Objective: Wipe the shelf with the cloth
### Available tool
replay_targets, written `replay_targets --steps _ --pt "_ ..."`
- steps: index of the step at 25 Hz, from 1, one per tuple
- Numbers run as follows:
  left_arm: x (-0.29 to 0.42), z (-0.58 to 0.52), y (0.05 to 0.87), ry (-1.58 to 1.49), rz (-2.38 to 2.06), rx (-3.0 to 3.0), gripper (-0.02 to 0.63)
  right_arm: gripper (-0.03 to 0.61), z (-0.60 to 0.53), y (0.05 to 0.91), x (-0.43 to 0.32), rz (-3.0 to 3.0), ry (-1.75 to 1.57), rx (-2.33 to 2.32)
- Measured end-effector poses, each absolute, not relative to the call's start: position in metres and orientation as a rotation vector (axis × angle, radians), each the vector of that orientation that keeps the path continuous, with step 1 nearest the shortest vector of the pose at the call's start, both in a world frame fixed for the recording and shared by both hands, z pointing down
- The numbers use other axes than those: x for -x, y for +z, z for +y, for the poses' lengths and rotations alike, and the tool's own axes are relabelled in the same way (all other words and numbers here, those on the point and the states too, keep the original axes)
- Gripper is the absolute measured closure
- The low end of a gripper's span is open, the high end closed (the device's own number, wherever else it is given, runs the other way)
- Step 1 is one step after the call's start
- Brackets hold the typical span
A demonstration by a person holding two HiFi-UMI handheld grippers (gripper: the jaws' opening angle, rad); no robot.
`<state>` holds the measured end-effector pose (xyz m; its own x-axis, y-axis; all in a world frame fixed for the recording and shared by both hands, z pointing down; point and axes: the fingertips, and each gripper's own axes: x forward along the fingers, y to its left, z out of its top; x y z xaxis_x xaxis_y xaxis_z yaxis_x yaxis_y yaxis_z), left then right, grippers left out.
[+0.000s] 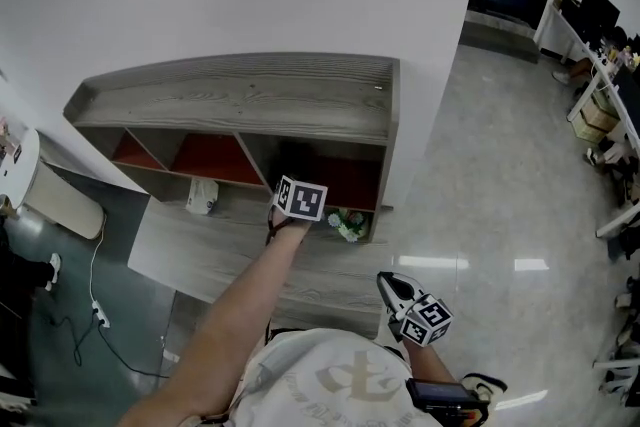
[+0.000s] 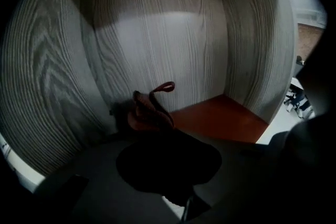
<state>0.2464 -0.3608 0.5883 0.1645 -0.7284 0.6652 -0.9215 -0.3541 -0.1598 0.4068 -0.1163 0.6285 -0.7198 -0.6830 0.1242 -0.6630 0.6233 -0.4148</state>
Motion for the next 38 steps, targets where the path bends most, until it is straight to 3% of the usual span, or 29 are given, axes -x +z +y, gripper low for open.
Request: replay_targets --steps 22,38 --pt "-0.364 -0.338 0.582 0.846 -1.040 -2.317 0.550 0.574 -0.106 0.633 -0.450 2.785 -0.695 1.165" --pt "-0.385 -0.261 0.581 0.703 -1.017 -2.403 0.548 0.574 -0.094 0.632 -0.442 2.827 -0.704 1.124"
